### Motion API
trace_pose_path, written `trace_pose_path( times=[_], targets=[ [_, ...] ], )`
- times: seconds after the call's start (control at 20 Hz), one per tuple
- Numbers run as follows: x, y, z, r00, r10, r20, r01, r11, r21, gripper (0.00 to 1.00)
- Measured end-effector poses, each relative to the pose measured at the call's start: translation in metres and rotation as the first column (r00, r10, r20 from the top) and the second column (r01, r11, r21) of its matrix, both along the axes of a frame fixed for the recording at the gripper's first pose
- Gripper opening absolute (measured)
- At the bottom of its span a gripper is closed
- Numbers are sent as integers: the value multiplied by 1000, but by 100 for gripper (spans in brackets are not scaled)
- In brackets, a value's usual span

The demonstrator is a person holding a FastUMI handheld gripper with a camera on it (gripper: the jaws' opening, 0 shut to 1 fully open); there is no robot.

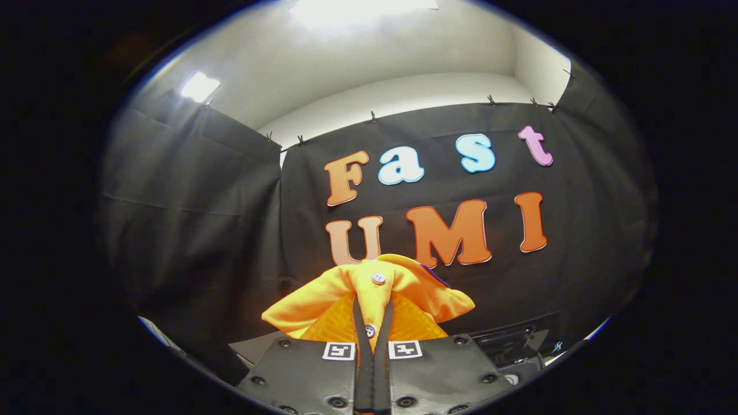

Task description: Put the clothes into the washing machine and then close the washing machine lid.

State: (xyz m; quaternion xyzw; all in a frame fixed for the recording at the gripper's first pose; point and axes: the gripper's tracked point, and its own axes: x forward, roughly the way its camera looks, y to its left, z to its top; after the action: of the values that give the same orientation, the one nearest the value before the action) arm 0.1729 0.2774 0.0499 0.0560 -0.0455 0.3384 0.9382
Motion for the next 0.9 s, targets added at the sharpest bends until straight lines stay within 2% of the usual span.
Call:
trace_pose_path(
  times=[0.35,0.6,0.9],
  targets=[
    [51,-127,-5,998,-55,12,56,998,-8,7],
    [89,-189,-76,986,-142,-90,137,989,-50,7],
    [117,-205,-172,950,-234,-207,223,972,-78,7]
  ],
)
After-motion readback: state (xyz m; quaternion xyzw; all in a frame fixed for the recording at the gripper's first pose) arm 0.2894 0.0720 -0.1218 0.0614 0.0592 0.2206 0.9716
